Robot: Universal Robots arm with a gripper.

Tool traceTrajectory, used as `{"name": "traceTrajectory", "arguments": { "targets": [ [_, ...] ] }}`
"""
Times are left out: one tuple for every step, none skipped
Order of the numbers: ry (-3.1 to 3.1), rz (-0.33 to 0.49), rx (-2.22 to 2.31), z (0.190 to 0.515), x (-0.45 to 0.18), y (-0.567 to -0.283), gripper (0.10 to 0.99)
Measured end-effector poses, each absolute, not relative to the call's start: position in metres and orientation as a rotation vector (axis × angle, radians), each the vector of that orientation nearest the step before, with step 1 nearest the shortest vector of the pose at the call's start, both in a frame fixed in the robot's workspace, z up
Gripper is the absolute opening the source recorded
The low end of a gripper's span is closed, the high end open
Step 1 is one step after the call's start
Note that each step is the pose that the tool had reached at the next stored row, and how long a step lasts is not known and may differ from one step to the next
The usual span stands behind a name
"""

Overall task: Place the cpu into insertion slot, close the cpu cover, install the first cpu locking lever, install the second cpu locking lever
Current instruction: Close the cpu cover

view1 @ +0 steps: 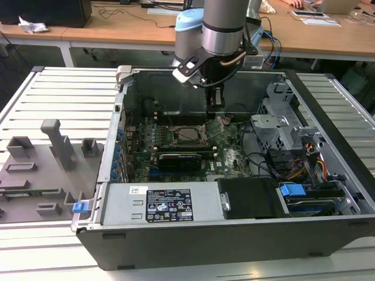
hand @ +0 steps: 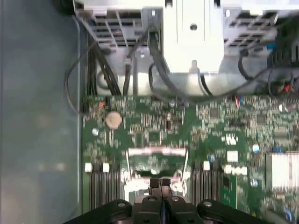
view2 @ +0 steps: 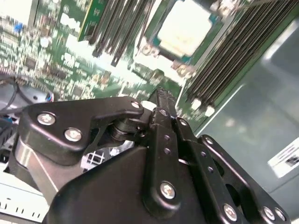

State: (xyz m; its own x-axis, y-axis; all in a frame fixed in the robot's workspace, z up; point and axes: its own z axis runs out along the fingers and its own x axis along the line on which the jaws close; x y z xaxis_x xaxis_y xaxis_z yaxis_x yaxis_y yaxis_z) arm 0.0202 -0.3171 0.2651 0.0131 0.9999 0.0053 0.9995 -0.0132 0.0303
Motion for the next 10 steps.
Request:
{"name": "traceTrajectory", "arguments": {
  "targets": [
    [2.195,0.040,2.222,0.264,0.022,-0.317,0.106],
    [2.195,0.039,2.222,0.264,0.023,-0.317,0.106],
    [2.194,0.038,2.221,0.264,0.023,-0.317,0.106],
    [2.194,0.037,2.221,0.264,0.024,-0.317,0.106],
    [2.200,0.037,2.216,0.263,0.026,-0.317,0.106],
    [2.216,0.036,2.201,0.262,0.033,-0.317,0.106],
    [2.229,0.036,2.189,0.260,0.038,-0.317,0.106],
    [2.233,0.035,2.185,0.260,0.042,-0.317,0.106],
    [2.233,0.035,2.185,0.259,0.045,-0.317,0.106],
    [2.233,0.035,2.185,0.259,0.047,-0.317,0.106]
  ]
}}
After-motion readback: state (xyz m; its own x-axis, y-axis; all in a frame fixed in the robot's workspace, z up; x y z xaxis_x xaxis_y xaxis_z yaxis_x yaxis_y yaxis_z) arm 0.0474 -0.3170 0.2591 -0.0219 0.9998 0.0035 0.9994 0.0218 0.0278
